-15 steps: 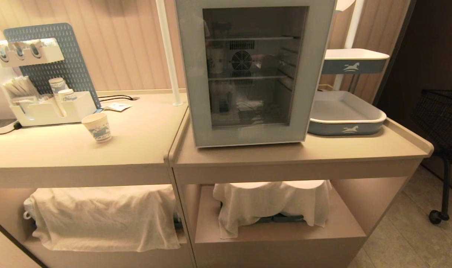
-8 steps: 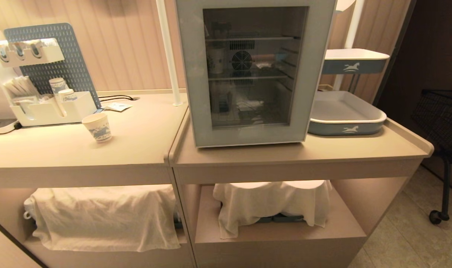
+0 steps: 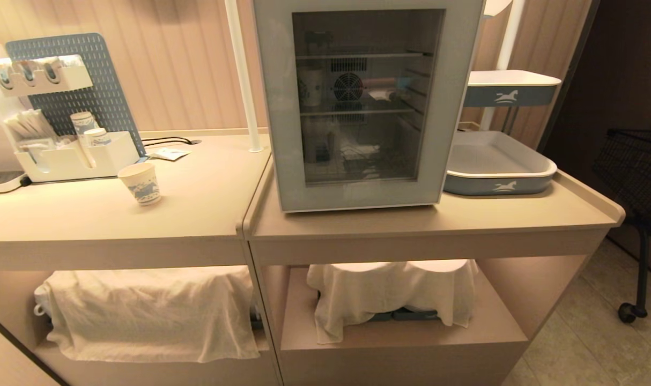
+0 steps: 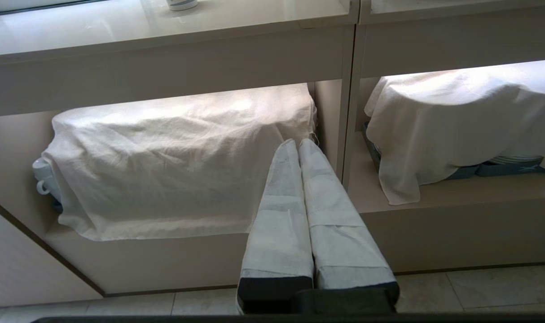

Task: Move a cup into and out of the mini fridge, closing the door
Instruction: Open the freezer door

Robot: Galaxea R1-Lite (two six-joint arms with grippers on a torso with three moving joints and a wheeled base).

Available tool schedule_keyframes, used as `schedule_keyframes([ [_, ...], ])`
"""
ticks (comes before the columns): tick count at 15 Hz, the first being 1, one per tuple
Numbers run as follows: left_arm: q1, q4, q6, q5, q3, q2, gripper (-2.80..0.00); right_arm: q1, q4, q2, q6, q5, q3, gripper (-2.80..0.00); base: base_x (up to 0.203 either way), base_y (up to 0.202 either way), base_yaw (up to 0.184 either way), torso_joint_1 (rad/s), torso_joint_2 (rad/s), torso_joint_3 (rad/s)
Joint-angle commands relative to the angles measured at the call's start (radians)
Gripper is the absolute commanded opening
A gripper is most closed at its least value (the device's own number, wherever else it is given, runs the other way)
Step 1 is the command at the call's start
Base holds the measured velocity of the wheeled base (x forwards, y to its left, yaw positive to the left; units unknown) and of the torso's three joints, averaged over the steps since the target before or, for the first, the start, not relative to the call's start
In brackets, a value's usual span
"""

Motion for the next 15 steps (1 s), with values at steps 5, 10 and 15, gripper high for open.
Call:
schedule_keyframes([
  [5,0.000,0.006,0.012,0.000,0.000,0.000,-2.80,0.000,-0.001,-0.002,-0.001,0.001,0.000,-2.80,0.000,0.000,0.000,0.000,0.00,0.000],
  [10,0.000,0.006,-0.011,0.003,0.000,0.000,-2.80,0.000,-0.001,-0.002,-0.006,0.003,0.000,-2.80,0.062,0.000,0.001,0.000,0.00,0.000],
  [15,0.000,0.005,-0.009,0.006,0.000,0.000,-2.80,0.000,0.001,-0.002,0.004,0.001,0.000,-2.80,0.161,0.000,0.001,0.003,0.01,0.002],
])
